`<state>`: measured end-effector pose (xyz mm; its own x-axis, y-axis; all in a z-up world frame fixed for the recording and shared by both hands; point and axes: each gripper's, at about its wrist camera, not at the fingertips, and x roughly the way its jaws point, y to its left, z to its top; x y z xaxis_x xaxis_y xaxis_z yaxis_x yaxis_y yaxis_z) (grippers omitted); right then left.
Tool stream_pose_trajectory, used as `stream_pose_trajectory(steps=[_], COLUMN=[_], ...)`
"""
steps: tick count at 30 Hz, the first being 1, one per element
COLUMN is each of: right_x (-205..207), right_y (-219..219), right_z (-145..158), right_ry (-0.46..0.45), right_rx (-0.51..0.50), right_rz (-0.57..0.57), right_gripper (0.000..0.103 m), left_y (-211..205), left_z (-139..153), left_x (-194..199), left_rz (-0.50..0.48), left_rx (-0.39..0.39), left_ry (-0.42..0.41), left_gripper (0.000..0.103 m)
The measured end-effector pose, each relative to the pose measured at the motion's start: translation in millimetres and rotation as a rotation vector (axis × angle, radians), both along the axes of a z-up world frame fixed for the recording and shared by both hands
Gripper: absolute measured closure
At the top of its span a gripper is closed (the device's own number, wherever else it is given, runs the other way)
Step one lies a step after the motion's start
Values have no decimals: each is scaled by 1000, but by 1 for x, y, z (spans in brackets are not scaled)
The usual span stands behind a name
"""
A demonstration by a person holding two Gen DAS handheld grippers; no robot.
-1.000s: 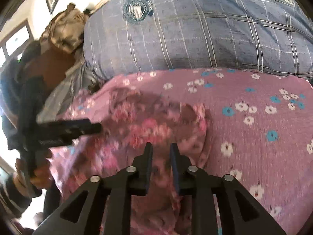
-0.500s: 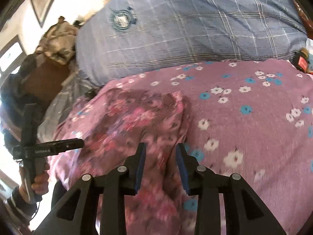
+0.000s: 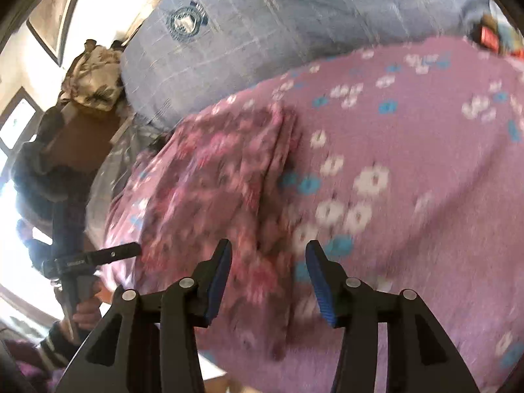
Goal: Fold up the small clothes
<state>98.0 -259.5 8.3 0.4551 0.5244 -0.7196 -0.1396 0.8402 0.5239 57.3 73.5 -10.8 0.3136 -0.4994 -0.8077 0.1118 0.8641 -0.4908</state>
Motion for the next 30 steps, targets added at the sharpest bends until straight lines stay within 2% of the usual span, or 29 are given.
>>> stream_pose_trajectory(steps=[1,2,3,6,7,9,10,12,14,17,19,22,23,24,25,26,27,28,30], right_x=[-4,-6,-8,-16,-17,-16,-19,-17,-14,-1,9,35,42,48,53,58,57,59,62], right_y=[3,12,18,21,19,20,18,13,9,9,17,41,49,55,62,65,59,52,35], right_z=[-5,-10,-11,2,0,-19,-19,-12,4,29,39,40,34,23,8,-11,-14,-15,-13], right_ry=[7,18,10,-67,-64,-17,-34,-2,-31,-120,-164,-199,-200,-184,-149,-113,-142,-127,-62], right_rx=[-16,-69,-93,-125,-128,-235,-222,-192,-162,-92,-73,-95,-110,-150,-212,-245,-198,-147,-31], right_rz=[19,62,91,91,82,88,83,57,22,5,8,29,44,58,66,75,54,37,5], right_gripper=[61,92,94,94,94,92,91,79,79,79,78,78,79,78,76,70,68,68,66], left_y=[-7,-11,-15,-26,-29,-35,-34,-26,-11,0,-2,-15,-18,-23,-19,-14,-16,-18,-14], left_z=[-6,-7,-4,-6,-6,-5,-2,4,22,45,51,39,28,8,-4,-2,4,6,10], left_x=[-1,-3,-5,-9,-11,-13,-13,-8,1,20,37,60,64,74,76,73,72,73,73], left_rz=[-11,-12,-14,-38,-47,-67,-83,-93,-59,1,21,37,38,42,39,47,43,27,3], left_rx=[19,44,73,144,163,193,191,127,35,-24,-33,54,95,152,144,122,147,162,142], left_ry=[24,14,-12,-53,-75,-87,-70,-41,-52,-105,-118,-121,-109,-61,-30,-69,-84,-72,-61], left_gripper=[27,27,27,27,27,27,27,28,28,27,27,27,27,25,23,20,20,20,20])
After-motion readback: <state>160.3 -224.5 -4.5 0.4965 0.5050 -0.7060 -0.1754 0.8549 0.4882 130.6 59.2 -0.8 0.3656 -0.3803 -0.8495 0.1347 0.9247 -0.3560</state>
